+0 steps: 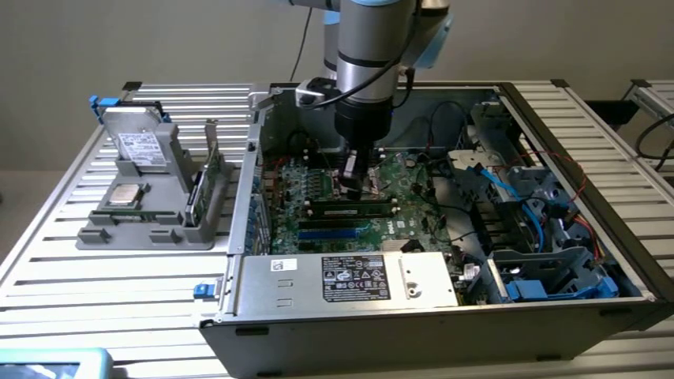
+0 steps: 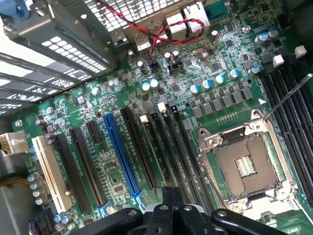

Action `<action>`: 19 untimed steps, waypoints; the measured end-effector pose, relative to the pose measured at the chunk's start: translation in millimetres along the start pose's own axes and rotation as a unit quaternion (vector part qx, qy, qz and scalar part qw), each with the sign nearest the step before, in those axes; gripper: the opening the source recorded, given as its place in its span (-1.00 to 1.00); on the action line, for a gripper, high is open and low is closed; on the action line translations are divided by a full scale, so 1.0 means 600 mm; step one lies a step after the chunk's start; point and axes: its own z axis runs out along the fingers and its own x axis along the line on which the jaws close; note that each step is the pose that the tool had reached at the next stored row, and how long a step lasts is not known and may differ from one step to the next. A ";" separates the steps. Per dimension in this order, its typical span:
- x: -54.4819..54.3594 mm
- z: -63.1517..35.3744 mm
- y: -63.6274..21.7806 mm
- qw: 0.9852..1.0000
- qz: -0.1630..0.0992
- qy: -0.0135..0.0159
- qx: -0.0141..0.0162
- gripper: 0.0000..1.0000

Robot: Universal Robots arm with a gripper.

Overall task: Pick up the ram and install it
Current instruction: 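Press down the ram until it locks into place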

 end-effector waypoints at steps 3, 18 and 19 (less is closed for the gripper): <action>0.000 0.000 0.000 1.000 0.017 -0.004 -0.004 -0.79; 0.000 0.000 0.000 0.997 0.081 -0.019 0.008 -0.79; 0.000 0.000 0.000 0.996 0.087 -0.019 0.008 -0.79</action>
